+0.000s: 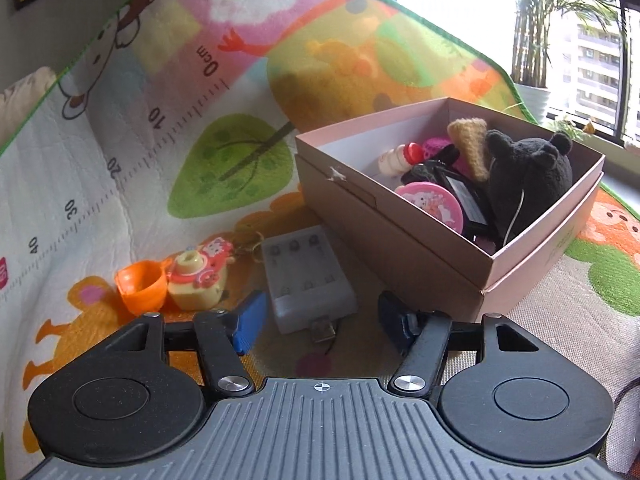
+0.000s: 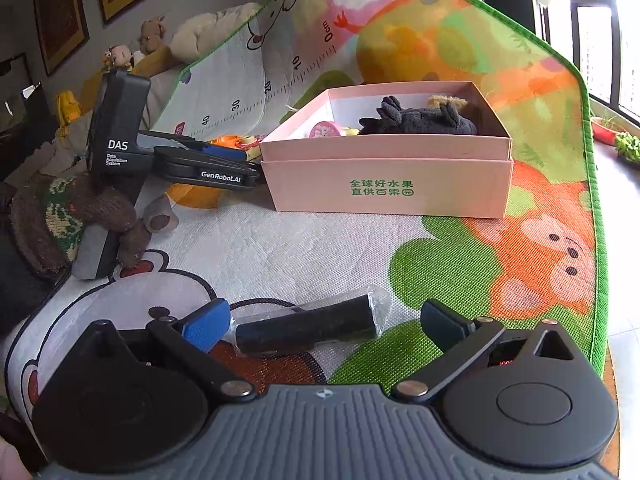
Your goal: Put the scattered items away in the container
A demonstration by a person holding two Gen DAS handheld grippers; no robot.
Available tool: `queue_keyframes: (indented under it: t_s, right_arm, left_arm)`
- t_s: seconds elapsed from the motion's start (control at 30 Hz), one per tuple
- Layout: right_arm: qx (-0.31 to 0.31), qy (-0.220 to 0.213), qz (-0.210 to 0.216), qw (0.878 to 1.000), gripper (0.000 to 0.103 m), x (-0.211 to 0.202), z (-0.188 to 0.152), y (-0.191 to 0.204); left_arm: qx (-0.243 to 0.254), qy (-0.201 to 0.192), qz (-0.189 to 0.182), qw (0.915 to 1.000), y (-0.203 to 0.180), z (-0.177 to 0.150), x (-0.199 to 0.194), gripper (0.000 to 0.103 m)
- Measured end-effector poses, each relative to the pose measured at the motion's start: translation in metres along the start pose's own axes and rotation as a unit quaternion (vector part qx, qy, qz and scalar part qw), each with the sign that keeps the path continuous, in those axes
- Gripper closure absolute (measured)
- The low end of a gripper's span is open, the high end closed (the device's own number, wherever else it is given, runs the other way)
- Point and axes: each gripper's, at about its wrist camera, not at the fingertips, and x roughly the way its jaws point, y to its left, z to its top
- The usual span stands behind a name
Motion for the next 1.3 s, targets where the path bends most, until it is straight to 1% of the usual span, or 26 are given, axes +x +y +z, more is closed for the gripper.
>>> queue_keyframes:
  t_s: [0.07,0.17,0.27,0.33,0.43,0.5,0.57,0.63,0.73,0.77,0.83,0.93,1.03,1.1,1.23,1.3]
  right_arm:
    - [0.001,-0.002,0.001,1.000,0.001,0.000,0.000,0.000]
    - [0.003,-0.002,0.004,1.000,0.001,0.000,0.000,-0.001]
    - [0.008,0.000,0.006,1.000,0.001,0.000,0.000,-0.002]
    - [0.007,0.001,0.005,1.000,0.001,0.000,0.000,-0.002]
    - [0.006,0.000,0.002,1.000,0.001,0.000,0.000,-0.001]
    - [0.005,-0.001,0.000,1.000,0.001,0.000,-0.001,-0.001]
    - [0.004,-0.001,-0.001,1.000,0.001,0.000,-0.001,0.000]
    - [0.004,-0.001,-0.001,1.000,0.001,0.000,-0.001,-0.001]
    - [0.004,0.000,-0.001,1.000,0.001,0.001,-0.001,-0.001]
    - [0.004,0.000,-0.001,1.000,0.001,0.000,-0.001,-0.001]
    - [0.004,0.000,0.000,1.000,0.001,0.000,-0.001,-0.001]
    - [0.005,0.001,-0.001,1.000,0.001,0.000,-0.001,0.000]
    - [0.005,0.000,-0.001,1.000,0.001,-0.001,-0.001,0.000]
    - [0.008,0.001,0.000,1.000,0.001,-0.001,-0.001,0.000]
    - [0.016,0.002,0.004,1.000,0.001,-0.001,-0.001,-0.003]
    - [0.018,0.001,0.006,1.000,0.001,-0.001,-0.001,-0.003]
  left_arm:
    - [-0.004,0.001,0.000,1.0000,0.001,0.000,0.004,0.025]
    - [-0.012,0.007,-0.011,0.9998,0.004,0.001,0.007,0.025]
    - [-0.013,0.008,-0.015,0.9998,0.005,0.001,0.007,0.026]
    - [-0.016,0.010,-0.023,0.9996,0.006,0.001,0.007,0.029]
    - [-0.024,0.010,-0.029,0.9992,0.009,0.002,0.007,0.029]
    - [-0.027,0.009,-0.024,0.9993,0.012,0.002,0.005,0.028]
    - [-0.026,0.009,-0.007,0.9996,0.016,0.002,0.005,0.030]
    - [-0.034,0.012,0.002,0.9993,0.023,0.002,0.006,0.029]
    - [-0.043,0.018,0.027,0.9985,0.032,0.002,0.008,0.029]
    - [-0.048,0.019,0.026,0.9983,0.035,0.001,0.009,0.029]
    - [-0.058,0.021,0.012,0.9980,0.040,0.000,0.010,0.029]
    - [-0.056,0.021,0.000,0.9982,0.039,0.001,0.013,0.030]
    - [-0.060,0.020,-0.006,0.9980,0.037,0.003,0.017,0.040]
    - [-0.062,0.019,-0.008,0.9979,0.037,0.004,0.018,0.049]
    - [-0.049,0.018,0.001,0.9986,0.032,0.001,0.011,0.050]
    - [-0.050,0.018,-0.010,0.9985,0.030,-0.005,0.000,0.050]
